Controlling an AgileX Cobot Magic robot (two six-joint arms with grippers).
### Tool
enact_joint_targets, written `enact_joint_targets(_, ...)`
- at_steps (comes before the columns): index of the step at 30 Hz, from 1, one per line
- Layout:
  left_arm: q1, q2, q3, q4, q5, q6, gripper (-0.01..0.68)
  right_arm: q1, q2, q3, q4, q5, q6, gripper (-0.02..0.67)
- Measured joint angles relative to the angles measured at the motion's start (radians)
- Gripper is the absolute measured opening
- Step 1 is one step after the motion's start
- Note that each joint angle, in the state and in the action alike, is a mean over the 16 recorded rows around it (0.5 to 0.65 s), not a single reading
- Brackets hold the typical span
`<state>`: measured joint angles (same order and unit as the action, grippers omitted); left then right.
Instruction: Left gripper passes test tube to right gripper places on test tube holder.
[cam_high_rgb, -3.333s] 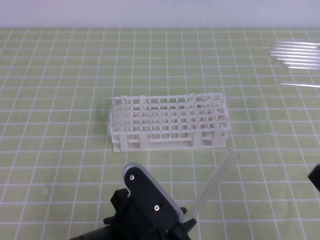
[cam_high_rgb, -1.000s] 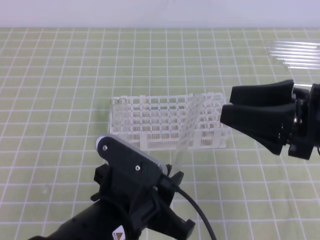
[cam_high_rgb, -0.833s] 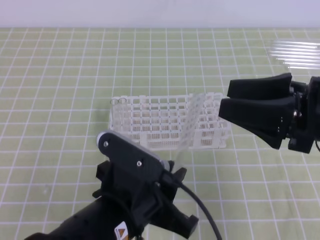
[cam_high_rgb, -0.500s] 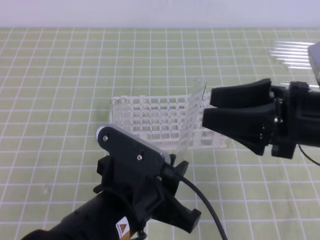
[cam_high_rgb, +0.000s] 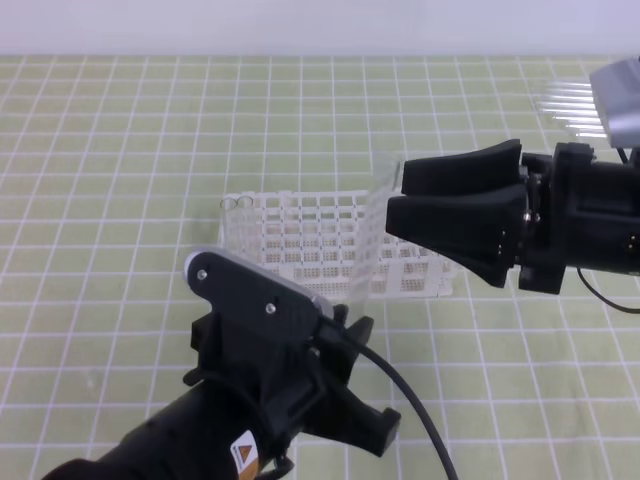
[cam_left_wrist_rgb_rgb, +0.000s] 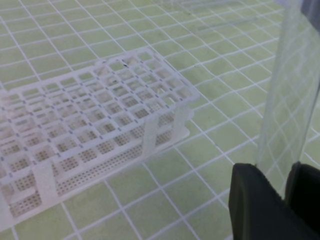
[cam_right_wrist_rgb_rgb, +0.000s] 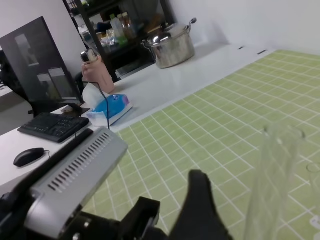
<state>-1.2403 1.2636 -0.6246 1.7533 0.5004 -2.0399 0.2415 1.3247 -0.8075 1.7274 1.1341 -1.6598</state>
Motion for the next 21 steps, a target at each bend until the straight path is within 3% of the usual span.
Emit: enact_joint_targets(21, 0.0, -0.001, 0.0, 0.016, 0.018, -0.043, 0.083, 0.013, 0.028, -0.043, 0.001, -0.018, 0.003, 0.419)
